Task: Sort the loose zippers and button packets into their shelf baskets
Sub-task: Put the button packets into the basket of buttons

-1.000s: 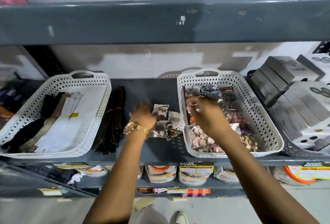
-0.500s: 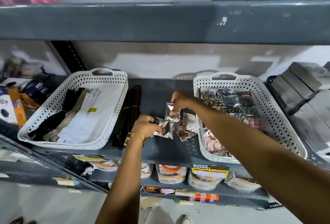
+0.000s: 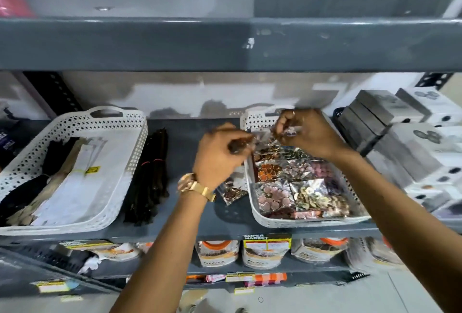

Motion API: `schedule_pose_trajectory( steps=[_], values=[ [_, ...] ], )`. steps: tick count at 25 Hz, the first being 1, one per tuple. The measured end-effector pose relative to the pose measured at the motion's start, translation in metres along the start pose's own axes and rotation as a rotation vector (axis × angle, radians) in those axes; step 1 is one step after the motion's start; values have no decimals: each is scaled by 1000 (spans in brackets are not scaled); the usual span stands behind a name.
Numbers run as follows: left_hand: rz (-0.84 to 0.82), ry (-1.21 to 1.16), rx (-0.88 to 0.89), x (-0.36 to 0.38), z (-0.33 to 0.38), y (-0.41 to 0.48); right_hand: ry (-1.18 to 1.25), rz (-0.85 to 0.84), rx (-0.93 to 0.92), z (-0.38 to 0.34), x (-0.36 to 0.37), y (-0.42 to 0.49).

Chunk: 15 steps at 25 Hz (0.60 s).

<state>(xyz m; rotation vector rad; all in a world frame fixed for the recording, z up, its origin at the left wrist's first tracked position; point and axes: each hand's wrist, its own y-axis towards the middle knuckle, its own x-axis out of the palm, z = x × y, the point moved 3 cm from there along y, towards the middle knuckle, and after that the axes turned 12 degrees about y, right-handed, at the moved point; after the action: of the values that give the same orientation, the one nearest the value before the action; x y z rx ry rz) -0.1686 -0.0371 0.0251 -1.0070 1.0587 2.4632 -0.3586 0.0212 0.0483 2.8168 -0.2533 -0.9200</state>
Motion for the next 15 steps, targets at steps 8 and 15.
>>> schedule_pose_trajectory(
  steps=[8,15],
  values=[
    [-510,609,288,94,34,6,-668,25,246,56,16,-47],
    [-819,317,130,95,6,4,-475,-152,383,65,17,-62]
  ],
)
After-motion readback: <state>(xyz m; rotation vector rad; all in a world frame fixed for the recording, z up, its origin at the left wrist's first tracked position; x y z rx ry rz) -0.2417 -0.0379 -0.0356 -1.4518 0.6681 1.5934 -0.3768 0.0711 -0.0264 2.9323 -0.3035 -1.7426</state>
